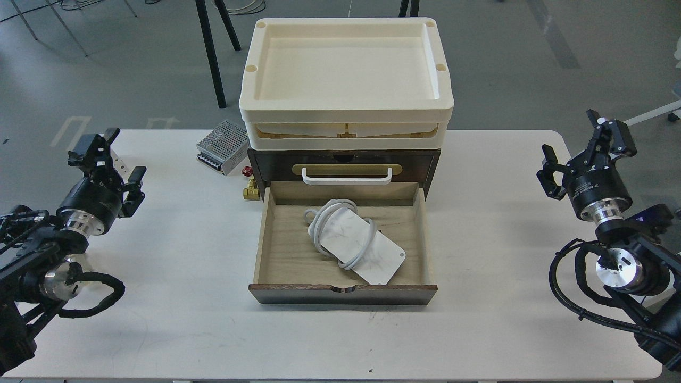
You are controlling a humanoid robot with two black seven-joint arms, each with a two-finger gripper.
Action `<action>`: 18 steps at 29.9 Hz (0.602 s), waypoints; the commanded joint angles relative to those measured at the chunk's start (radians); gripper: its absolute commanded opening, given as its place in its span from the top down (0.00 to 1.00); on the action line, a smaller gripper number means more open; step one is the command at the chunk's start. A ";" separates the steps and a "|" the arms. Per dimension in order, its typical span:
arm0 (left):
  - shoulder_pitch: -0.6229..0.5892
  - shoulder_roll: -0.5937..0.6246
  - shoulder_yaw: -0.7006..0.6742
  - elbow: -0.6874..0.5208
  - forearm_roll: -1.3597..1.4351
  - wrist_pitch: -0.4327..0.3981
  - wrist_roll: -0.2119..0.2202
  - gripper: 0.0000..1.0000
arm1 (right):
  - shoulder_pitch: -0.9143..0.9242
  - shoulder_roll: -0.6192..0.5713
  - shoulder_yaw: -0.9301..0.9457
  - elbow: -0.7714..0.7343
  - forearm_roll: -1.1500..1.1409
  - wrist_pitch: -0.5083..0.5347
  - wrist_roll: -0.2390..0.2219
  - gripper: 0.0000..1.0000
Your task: Put charging cable into cabinet
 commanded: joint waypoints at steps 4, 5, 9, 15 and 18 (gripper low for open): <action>-0.036 -0.078 -0.020 0.153 -0.010 -0.110 0.000 0.01 | 0.000 0.000 0.001 0.002 0.000 0.002 0.000 0.01; -0.036 -0.086 -0.028 0.171 -0.011 -0.115 0.000 0.01 | 0.000 0.000 0.001 0.002 0.000 0.002 0.000 0.01; -0.036 -0.096 -0.037 0.181 -0.011 -0.117 0.000 0.01 | -0.002 0.000 0.001 0.002 0.000 0.002 0.000 0.01; -0.036 -0.098 -0.040 0.181 -0.011 -0.141 0.000 0.01 | -0.002 0.000 0.001 0.002 0.000 0.002 0.000 0.01; -0.036 -0.101 -0.042 0.181 -0.011 -0.141 0.000 0.01 | -0.002 0.000 0.000 0.002 0.000 0.002 0.000 0.01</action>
